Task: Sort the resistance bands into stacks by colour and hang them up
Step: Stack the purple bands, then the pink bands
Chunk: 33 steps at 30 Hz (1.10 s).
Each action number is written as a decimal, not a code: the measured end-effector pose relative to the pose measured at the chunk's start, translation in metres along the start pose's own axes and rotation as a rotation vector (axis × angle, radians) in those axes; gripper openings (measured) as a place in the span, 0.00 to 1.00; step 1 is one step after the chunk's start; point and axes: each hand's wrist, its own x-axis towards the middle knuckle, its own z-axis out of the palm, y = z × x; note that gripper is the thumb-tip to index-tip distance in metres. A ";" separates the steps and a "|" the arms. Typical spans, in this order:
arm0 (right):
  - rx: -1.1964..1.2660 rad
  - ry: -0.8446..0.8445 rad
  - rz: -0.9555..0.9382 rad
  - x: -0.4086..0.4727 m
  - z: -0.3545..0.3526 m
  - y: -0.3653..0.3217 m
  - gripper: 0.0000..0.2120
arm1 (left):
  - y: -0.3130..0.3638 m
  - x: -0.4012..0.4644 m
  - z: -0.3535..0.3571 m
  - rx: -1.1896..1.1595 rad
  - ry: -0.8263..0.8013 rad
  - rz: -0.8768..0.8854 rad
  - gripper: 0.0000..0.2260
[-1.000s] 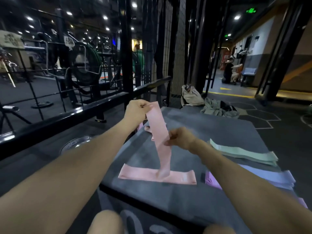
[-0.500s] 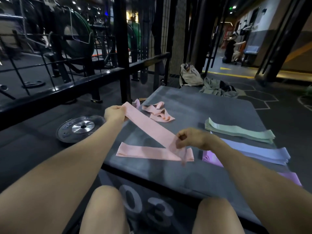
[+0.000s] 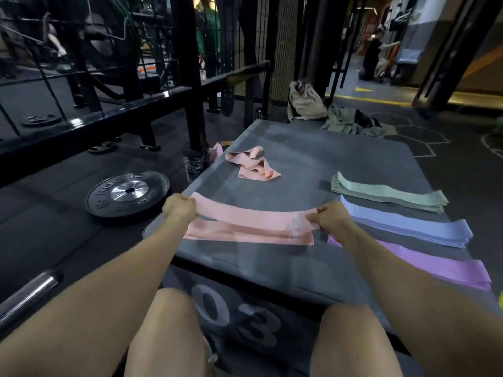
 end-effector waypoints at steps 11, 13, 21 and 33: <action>-0.105 0.099 0.049 0.005 0.024 0.013 0.11 | -0.019 -0.020 -0.004 0.271 -0.038 0.061 0.06; -0.129 0.125 0.038 0.004 0.027 0.014 0.14 | -0.023 -0.018 -0.004 0.321 -0.028 0.066 0.04; -0.219 0.185 -0.020 -0.004 0.037 0.017 0.10 | -0.031 -0.013 0.001 0.350 -0.013 0.070 0.09; -0.262 0.204 -0.090 -0.009 0.045 0.018 0.08 | -0.033 -0.012 0.001 0.345 -0.019 0.042 0.09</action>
